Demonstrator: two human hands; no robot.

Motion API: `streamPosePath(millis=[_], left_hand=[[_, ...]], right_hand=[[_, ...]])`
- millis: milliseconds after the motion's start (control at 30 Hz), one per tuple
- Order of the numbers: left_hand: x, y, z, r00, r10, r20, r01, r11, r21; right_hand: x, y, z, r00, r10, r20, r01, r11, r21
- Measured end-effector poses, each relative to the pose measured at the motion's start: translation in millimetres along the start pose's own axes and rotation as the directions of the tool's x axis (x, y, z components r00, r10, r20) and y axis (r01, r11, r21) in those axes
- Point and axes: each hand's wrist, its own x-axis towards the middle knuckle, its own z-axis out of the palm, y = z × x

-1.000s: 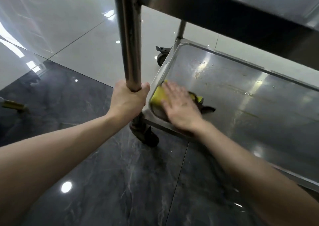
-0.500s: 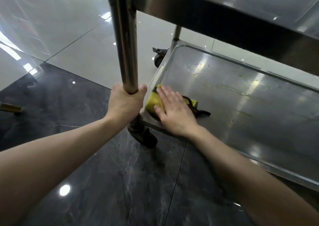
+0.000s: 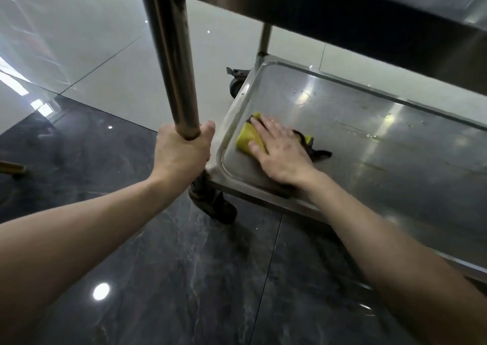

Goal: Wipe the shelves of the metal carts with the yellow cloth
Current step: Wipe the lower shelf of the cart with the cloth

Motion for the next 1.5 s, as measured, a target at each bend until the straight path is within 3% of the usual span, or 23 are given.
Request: streamPosePath(millis=[100,167,233,333,400,467,500,567,633,667,700,833,967,1167,1267,1500], left_hand=[[0,-1,-1,1.000,-0.009,0.000,0.009,1.000,0.005],[0,-4,-1,1.000,-0.004,0.004,0.004,1.000,-0.004],[3,-3,1,1.000,-0.006,0.008,0.005,1.000,0.022],[3,-4,3,0.996,-0.058,-0.070,0.066,0.993,0.103],[-9,-10,0,0.973,-0.185,-0.135,0.215,0.942,0.259],[-41,-22,2,0.974,-0.206,-0.089,0.224,0.860,0.459],[-58,-28,5,0.986,-0.164,-0.008,0.146,0.853,0.502],[-79,-35,20,0.967,0.105,0.232,-0.223,0.792,0.569],[-59,-42,41,0.815,0.372,0.444,-0.579,0.536,0.615],[-40,-43,54,0.747,0.419,0.517,-0.663,0.398,0.634],[-21,-45,65,0.730,0.428,0.533,-0.675,0.330,0.660],[6,-63,93,0.857,0.307,0.413,-0.512,0.418,0.750],[2,-72,91,0.841,0.367,0.398,-0.528,0.391,0.754],[12,-71,100,0.830,0.434,0.350,-0.521,0.381,0.764],[21,-69,103,0.836,0.430,0.341,-0.512,0.388,0.766],[19,-64,104,0.832,0.427,0.355,-0.522,0.382,0.763]], right_hand=[[-93,-10,10,0.982,-0.184,0.035,0.182,0.982,0.039],[-95,10,0,0.972,-0.220,0.086,0.216,0.975,0.051],[-55,43,-12,0.986,-0.154,0.063,0.156,0.988,-0.018],[12,85,-32,0.997,0.068,0.048,-0.064,0.996,-0.069],[25,85,-34,0.986,0.156,0.055,-0.150,0.983,-0.104],[20,73,-29,0.977,0.213,0.023,-0.210,0.973,-0.098],[16,66,-25,0.969,0.245,0.003,-0.244,0.967,-0.074],[12,59,-18,0.953,0.303,-0.032,-0.304,0.952,-0.033],[13,57,-15,0.942,0.330,-0.053,-0.332,0.943,-0.028],[10,57,-15,0.941,0.334,-0.052,-0.336,0.942,-0.024],[3,54,-14,0.944,0.326,-0.044,-0.327,0.945,-0.021],[-92,37,-3,0.983,0.182,-0.017,-0.182,0.983,-0.002],[-160,34,2,0.994,0.109,-0.022,-0.110,0.993,-0.030],[0,113,-29,0.953,0.274,-0.131,-0.285,0.956,-0.076],[17,115,-26,0.935,0.327,-0.136,-0.340,0.936,-0.088],[-179,47,4,0.978,0.185,-0.096,-0.190,0.980,-0.052]])
